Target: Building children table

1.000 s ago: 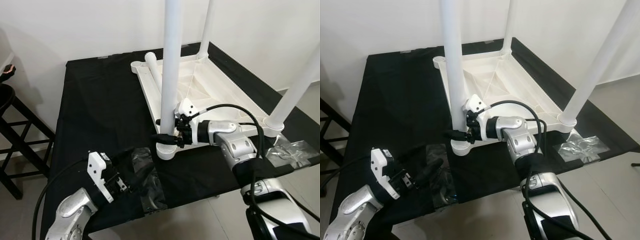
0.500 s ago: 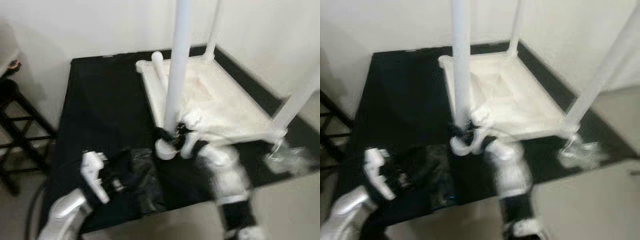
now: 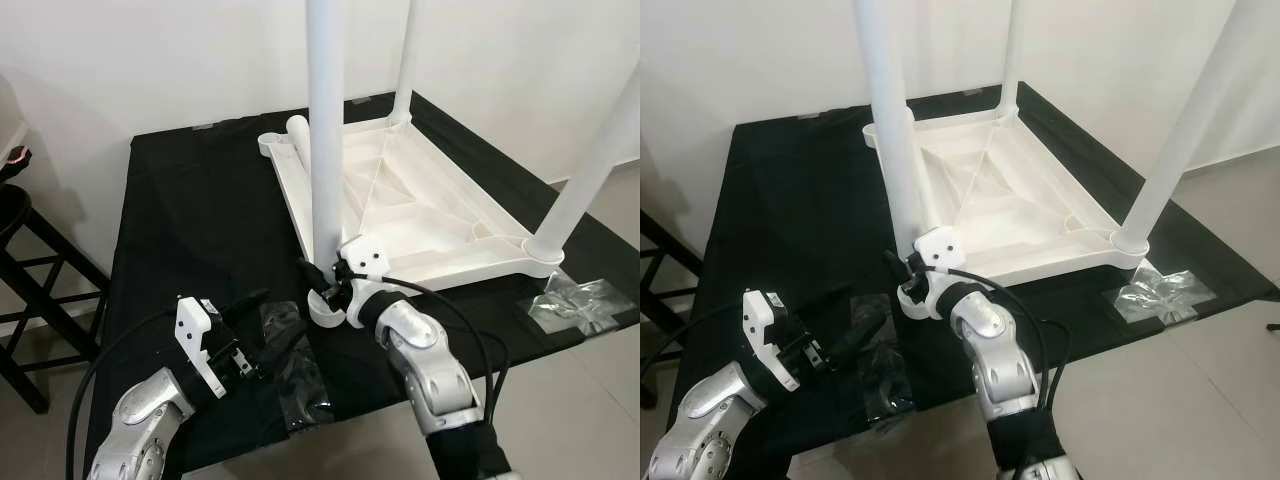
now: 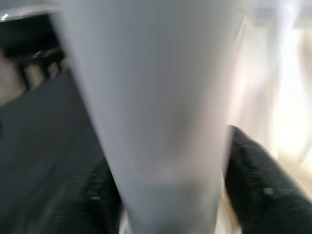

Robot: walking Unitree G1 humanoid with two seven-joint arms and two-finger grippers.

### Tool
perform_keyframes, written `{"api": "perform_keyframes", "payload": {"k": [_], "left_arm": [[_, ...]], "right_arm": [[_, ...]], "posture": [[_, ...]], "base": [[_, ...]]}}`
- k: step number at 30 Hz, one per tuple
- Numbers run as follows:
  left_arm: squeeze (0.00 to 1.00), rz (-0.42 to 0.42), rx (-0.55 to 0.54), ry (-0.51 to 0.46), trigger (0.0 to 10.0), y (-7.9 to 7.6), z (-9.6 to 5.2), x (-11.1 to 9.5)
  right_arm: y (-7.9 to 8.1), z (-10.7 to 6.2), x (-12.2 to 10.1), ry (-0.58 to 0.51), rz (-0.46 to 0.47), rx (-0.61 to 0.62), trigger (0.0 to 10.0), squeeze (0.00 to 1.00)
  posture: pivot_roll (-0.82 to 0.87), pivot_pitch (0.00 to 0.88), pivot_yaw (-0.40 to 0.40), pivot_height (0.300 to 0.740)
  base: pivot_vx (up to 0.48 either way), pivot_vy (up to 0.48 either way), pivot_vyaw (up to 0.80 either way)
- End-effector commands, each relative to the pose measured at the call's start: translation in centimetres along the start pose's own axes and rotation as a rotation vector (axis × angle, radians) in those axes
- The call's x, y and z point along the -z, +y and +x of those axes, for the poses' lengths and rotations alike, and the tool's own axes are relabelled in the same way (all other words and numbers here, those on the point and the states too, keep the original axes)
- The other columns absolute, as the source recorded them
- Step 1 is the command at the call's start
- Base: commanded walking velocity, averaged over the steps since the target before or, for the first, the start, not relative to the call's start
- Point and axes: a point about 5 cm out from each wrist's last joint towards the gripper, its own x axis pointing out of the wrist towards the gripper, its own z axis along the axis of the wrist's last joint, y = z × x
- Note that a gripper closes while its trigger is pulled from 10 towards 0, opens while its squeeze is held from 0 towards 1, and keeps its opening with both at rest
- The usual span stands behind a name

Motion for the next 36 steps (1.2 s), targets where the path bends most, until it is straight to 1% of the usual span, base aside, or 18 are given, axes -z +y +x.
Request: {"api": "perform_keyframes", "payload": {"k": [1, 3, 4, 5, 6, 7, 8, 9, 11, 13, 15, 17, 20, 21, 26, 27, 35, 36], "left_arm": [[0.00, -0.003, -0.015, 0.012, 10.0, 0.0, -0.3, 0.4], [0.00, -0.003, -0.015, 0.012, 10.0, 0.0, -0.3, 0.4], [0.00, -0.006, -0.013, 0.013, 10.0, -0.1, -0.2, 0.4], [0.00, -0.006, -0.013, 0.013, 10.0, -0.1, -0.2, 0.4], [0.00, -0.008, -0.009, 0.013, 10.0, -0.1, -0.2, 0.4], [0.00, -0.010, -0.006, 0.014, 10.0, -0.2, -0.2, 0.4], [0.00, -0.012, -0.004, 0.013, 10.0, -0.2, -0.2, 0.5], [0.00, -0.012, -0.004, 0.013, 10.0, -0.2, -0.2, 0.5], [0.00, -0.012, -0.003, 0.013, 10.0, -0.2, -0.2, 0.5], [0.00, -0.010, -0.003, 0.013, 10.0, -0.3, -0.2, 0.5], [0.00, -0.010, -0.003, 0.013, 10.0, -0.3, -0.2, 0.5], [0.00, -0.007, -0.005, 0.014, 10.0, -0.4, -0.3, 0.5], [0.00, -0.006, -0.007, 0.015, 10.0, -0.4, -0.3, 0.5], [0.00, -0.006, -0.007, 0.016, 10.0, -0.5, -0.3, 0.5], [0.00, -0.006, -0.008, 0.015, 10.0, -0.5, -0.3, 0.5], [0.00, -0.005, -0.009, 0.015, 10.0, -0.5, -0.4, 0.5], [0.00, -0.008, -0.008, 0.017, 10.0, -0.6, -0.4, 0.5], [0.00, -0.009, -0.007, 0.017, 10.0, -0.6, -0.4, 0.5]], "right_arm": [[0.0, -0.3, 0.0, 0.004, 0.077, -0.083, 10.0, 1.00], [0.0, -0.3, 0.0, 0.004, 0.077, -0.083, 10.0, 1.00], [0.1, -0.5, -1.3, -0.023, 0.026, -0.173, 10.0, 1.00], [0.1, -0.5, -1.3, -0.023, 0.026, -0.173, 10.0, 1.00], [0.2, -0.7, -2.5, -0.045, -0.030, -0.264, 10.0, 1.00], [0.1, -0.8, -3.7, -0.059, -0.095, -0.368, 10.0, 0.00], [-0.1, -0.9, -4.6, -0.070, -0.149, -0.453, 10.0, 0.00], [-0.1, -0.9, -4.6, -0.070, -0.149, -0.453, 10.0, 0.00], [-0.4, -0.8, -5.2, -0.068, -0.180, -0.517, 10.0, 0.00], [-1.3, -0.4, -5.8, -0.040, -0.219, -0.619, 10.0, 0.00], [-1.3, -0.4, -5.8, -0.040, -0.219, -0.619, 10.0, 0.00], [-2.1, 0.1, -6.1, -0.010, -0.207, -0.676, 10.0, 0.00], [-2.8, 0.6, -6.4, -0.004, -0.189, -0.667, 10.0, 0.00], [-3.0, 0.8, -6.3, 0.001, -0.175, -0.658, 3.6, 0.00], [-3.1, 0.9, -6.3, 0.002, -0.165, -0.656, 3.6, 0.00], [-3.2, 0.7, -6.3, 0.000, -0.153, -0.666, 0.0, 0.00], [-3.8, 0.0, -6.0, -0.021, -0.144, -0.637, 0.0, 0.00], [-4.1, -0.2, -5.8, -0.034, -0.140, -0.585, 0.0, 0.00]], "posture": [[-0.08, 0.128, 0.013, 0.740], [-0.08, 0.128, 0.013, 0.740], [-0.08, 0.128, 0.013, 0.740], [-0.08, 0.128, 0.013, 0.740], [-0.08, 0.128, 0.013, 0.740], [-0.07, 0.128, 0.010, 0.740], [-0.07, 0.128, 0.009, 0.740], [-0.07, 0.128, 0.009, 0.740], [-0.07, 0.128, 0.009, 0.740], [-0.05, 0.129, 0.007, 0.740], [-0.05, 0.129, 0.007, 0.740], [-0.05, 0.131, 0.000, 0.740], [-0.05, 0.131, 0.000, 0.740], [-0.04, 0.135, -0.002, 0.740], [-0.04, 0.135, -0.002, 0.740], [-0.04, 0.135, -0.002, 0.740], [-0.05, 0.135, 0.001, 0.740], [-0.05, 0.133, -0.006, 0.740]], "base": [[0.000, 0.000, 0.00], [0.000, 0.000, 0.00], [0.000, 0.000, 0.00], [0.000, 0.000, 0.00], [0.000, 0.000, 0.00], [0.000, 0.000, 0.00], [0.000, 0.000, 0.00], [0.000, 0.000, 0.00], [0.000, 0.000, 0.00], [0.000, 0.000, 0.00], [0.000, 0.000, 0.00], [0.000, 0.000, 0.00], [0.000, 0.000, 0.00], [0.000, 0.000, 0.00], [0.000, 0.000, 0.00], [0.000, 0.000, 0.00], [0.000, 0.000, 0.00], [0.000, 0.000, 0.00]]}}
